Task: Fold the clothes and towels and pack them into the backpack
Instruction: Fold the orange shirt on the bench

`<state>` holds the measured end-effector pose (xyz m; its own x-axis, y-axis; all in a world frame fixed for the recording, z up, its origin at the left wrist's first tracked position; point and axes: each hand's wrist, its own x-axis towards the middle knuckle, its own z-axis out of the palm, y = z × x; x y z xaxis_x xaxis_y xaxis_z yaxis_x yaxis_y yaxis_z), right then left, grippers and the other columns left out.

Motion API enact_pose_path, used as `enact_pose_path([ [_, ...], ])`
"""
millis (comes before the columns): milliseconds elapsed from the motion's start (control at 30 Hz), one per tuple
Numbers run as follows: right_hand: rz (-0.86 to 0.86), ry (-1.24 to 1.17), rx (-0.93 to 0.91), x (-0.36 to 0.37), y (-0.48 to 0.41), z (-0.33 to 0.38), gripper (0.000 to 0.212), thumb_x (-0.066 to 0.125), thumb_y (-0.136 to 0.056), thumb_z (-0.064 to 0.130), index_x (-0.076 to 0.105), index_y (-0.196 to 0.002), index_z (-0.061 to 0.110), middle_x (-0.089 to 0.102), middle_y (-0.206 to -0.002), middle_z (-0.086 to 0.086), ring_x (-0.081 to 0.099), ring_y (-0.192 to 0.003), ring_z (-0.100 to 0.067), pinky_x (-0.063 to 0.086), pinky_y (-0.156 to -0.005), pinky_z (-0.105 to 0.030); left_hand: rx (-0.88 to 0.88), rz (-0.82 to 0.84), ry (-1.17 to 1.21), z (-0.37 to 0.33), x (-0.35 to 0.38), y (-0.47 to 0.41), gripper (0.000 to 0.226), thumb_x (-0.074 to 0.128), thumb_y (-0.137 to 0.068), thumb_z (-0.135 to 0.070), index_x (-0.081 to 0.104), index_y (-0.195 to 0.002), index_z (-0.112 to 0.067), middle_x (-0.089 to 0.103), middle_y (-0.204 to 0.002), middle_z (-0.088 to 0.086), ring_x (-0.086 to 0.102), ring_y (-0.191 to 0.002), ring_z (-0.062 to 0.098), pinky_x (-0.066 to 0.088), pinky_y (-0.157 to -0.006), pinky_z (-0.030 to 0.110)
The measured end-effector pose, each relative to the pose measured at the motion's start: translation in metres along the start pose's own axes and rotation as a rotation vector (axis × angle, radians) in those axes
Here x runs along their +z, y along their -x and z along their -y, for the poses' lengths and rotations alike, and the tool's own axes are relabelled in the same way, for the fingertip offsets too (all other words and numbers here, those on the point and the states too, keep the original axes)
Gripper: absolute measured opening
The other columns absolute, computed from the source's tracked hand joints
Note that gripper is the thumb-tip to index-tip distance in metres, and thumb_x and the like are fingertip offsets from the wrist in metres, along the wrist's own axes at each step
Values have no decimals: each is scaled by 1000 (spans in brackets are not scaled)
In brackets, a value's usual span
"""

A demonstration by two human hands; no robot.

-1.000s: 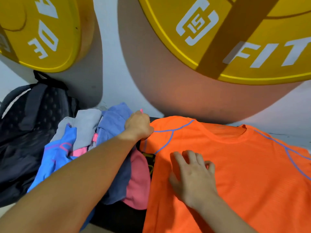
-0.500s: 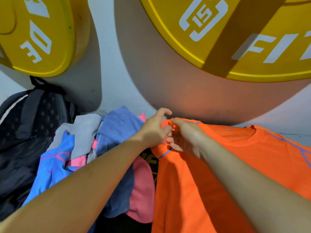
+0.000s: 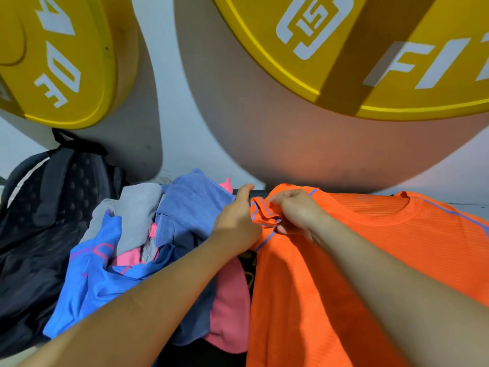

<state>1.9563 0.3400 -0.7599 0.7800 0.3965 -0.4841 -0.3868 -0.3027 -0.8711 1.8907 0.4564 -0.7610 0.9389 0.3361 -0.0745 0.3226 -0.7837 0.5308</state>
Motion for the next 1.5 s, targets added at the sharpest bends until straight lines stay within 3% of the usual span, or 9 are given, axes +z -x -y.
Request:
enact_pose_path([
  [100,190,11,80,-2,3,4,16,54,-92,45,60,-93,31,63,-80,3,62,-71,-16,54,-66,-28,52,-80,22,-7,0,2,70,54,-82,-8,29,-141,-35,64,-112,0,59,-103,25,41,-77,29],
  [200,261,-101,52,-8,-1,3,19,67,-84,33,60,-102,28,61,-79,5,57,-65,-8,54,-62,-26,102,0,116,-19,5,8,82,57,-76,-5,24,-142,-41,60,-91,-10,60,-97,21,45,-78,29],
  [433,-11,61,-68,-24,-9,5,25,47,-87,-5,63,-77,13,59,-64,-9,52,-53,-19,46,-53,-27,68,18,133,-5,17,7,95,66,-59,-29,15,-135,-55,51,-124,-18,51,-112,20,45,-94,45],
  [600,-208,420,-194,-29,-19,-3,22,50,-79,0,65,-85,15,71,-77,-10,67,-71,-29,57,-73,-42,119,-84,0,1,18,10,49,63,-80,-24,45,-125,-27,55,-107,-2,52,-101,17,31,-72,24],
  [800,-322,481,-263,-41,-23,6,33,48,-79,-2,65,-100,16,71,-100,-10,64,-99,-28,50,-88,-33,658,-41,-533,-7,21,24,54,38,-67,-4,61,-113,-16,62,-93,2,55,-75,25,45,-56,32],
  [1000,-380,448,-306,-48,-23,-11,34,50,-81,-5,64,-105,13,57,-76,4,56,-82,-21,39,-72,-23,646,265,-528,-10,20,35,71,49,-67,-12,41,-136,-25,49,-132,-1,47,-100,23,51,-72,39],
  [1100,-337,270,-269,-47,-24,-10,33,60,-79,-2,60,-107,14,51,-73,6,50,-67,-17,38,-64,-25,461,199,-227,-12,15,33,57,42,-76,-22,44,-133,-29,48,-127,-7,43,-104,17,46,-86,40],
  [1267,-84,374,-193,-60,-12,-7,61,66,-71,-9,52,-120,23,54,-67,-1,51,-52,-16,50,-58,-34,442,217,-372,-7,20,36,53,53,-82,-50,45,-128,-25,43,-115,-6,44,-106,15,47,-83,36],
  [1500,-116,414,-222,-67,-19,-6,45,60,-65,-19,63,-87,20,67,-64,-9,67,-53,-26,58,-52,-41,511,196,-575,-12,13,39,38,51,-80,-9,50,-117,-19,44,-103,0,49,-93,20,38,-60,31],
])
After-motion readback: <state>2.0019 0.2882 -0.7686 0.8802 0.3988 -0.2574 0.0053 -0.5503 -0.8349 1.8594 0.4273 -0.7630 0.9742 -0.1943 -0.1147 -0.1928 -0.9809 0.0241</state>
